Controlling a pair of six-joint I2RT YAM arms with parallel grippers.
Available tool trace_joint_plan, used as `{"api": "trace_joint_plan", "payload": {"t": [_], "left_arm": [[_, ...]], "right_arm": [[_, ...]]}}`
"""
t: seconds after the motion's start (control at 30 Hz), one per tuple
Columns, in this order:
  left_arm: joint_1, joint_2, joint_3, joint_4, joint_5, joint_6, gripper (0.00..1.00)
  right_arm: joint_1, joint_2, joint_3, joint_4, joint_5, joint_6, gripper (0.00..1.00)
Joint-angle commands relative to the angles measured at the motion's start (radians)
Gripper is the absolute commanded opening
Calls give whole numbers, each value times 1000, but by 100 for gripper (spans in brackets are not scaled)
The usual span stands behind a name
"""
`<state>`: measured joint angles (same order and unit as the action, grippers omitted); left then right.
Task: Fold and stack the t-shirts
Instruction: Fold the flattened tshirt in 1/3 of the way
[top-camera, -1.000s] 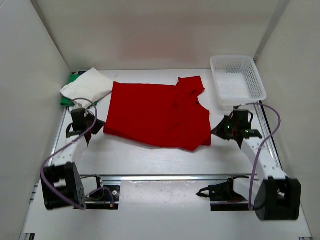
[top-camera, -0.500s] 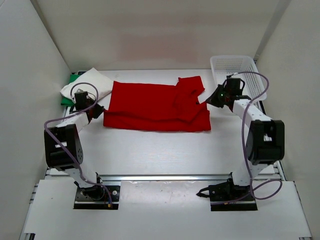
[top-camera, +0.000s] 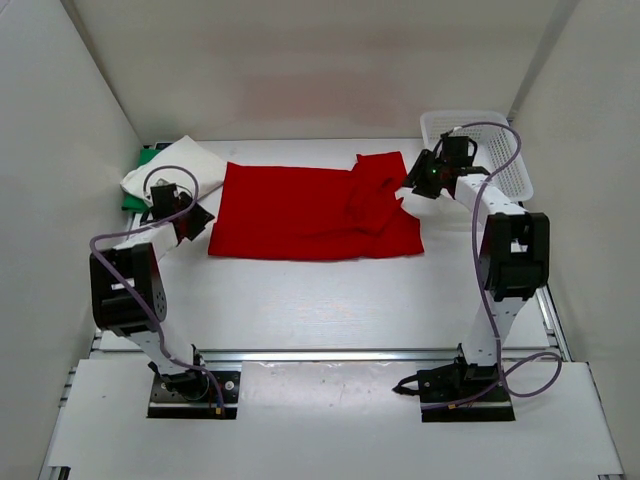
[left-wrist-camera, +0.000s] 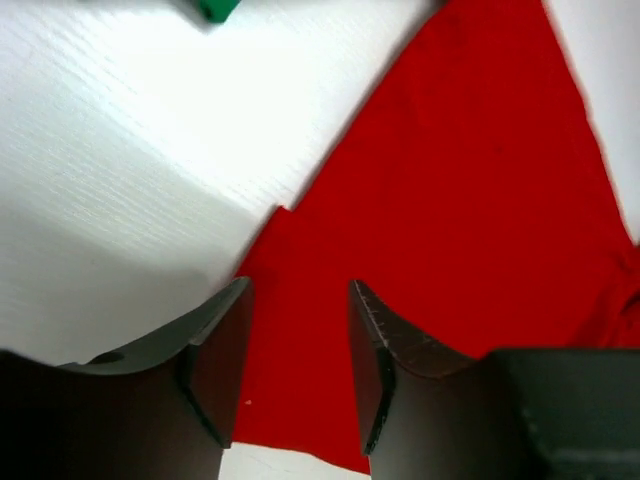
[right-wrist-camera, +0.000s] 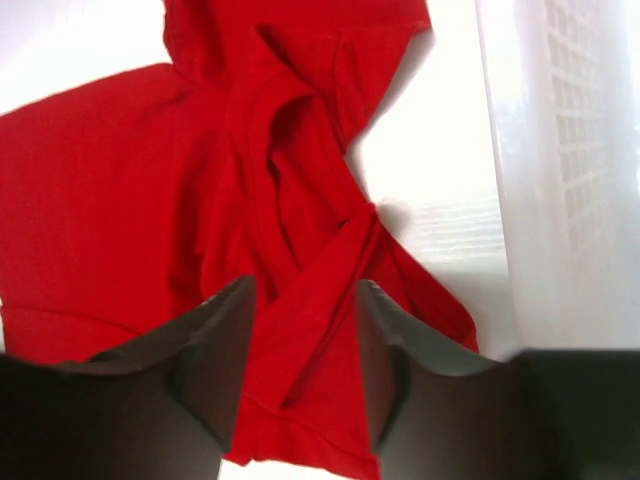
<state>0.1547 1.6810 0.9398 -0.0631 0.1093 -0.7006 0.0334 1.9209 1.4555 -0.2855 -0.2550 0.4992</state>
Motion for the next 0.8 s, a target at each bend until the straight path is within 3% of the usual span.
{"api": "trace_joint_plan", "payload": {"t": [0.0, 0.1, 0.2, 0.27, 0.33, 0.47, 0.57, 0.77], "left_arm": [[-15, -154, -24, -6, -10, 42, 53], [-35, -295, -156, 11, -4, 36, 47], [-32, -340, -294, 31, 29, 23, 45], [-11, -334, -340, 46, 53, 9, 47], [8, -328, -372, 81, 73, -14, 51], [14, -264, -351, 80, 55, -11, 53], [6, -219, -338, 95, 49, -17, 52], [-4, -168, -331, 134, 52, -34, 47]], "right_arm": [[20, -133, -15, 19, 46, -21, 44], [25, -293, -195, 72, 60, -7, 42], [36, -476, -468, 179, 71, 31, 4], [31, -589, -622, 247, 74, 61, 0], [22, -631, -745, 314, 82, 93, 1], [-30, -631, -891, 393, 36, 108, 29], [-70, -594, -909, 419, 28, 108, 42], [-90, -478, -909, 511, 14, 128, 45]]}}
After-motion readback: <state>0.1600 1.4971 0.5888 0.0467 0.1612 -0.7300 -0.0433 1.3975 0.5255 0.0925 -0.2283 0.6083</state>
